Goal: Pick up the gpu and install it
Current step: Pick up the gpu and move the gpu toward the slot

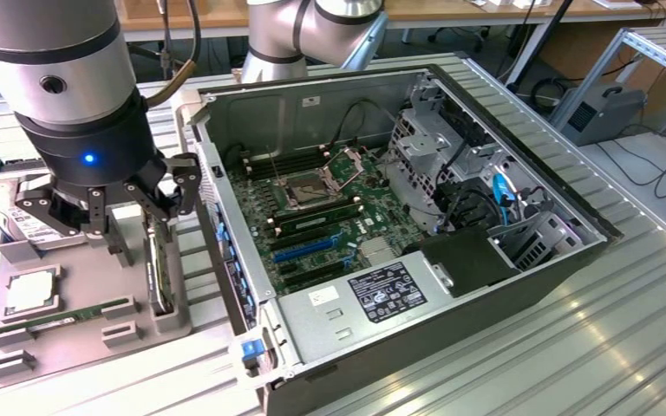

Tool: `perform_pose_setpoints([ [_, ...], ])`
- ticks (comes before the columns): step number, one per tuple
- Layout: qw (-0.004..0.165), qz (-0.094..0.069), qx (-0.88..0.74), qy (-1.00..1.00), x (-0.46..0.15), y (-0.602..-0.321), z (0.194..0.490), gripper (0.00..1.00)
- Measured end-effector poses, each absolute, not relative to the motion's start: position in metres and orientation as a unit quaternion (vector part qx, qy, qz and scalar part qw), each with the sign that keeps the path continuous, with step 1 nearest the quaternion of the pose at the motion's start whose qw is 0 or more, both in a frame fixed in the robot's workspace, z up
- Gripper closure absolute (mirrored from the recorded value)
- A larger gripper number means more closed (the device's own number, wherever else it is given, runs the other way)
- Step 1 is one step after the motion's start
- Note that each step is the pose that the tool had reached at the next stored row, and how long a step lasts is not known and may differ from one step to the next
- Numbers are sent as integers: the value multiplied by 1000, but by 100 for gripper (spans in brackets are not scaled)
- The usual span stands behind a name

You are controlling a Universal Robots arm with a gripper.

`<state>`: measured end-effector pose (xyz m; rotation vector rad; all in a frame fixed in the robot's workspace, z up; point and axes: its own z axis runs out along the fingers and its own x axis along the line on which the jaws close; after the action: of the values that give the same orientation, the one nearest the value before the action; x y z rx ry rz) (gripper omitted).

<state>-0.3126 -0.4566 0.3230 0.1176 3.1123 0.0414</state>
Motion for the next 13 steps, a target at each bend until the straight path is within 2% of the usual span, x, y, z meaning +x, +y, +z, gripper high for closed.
perform_pose_setpoints([
  [13, 13, 13, 38, 999, -313, -457, 320, 46],
])
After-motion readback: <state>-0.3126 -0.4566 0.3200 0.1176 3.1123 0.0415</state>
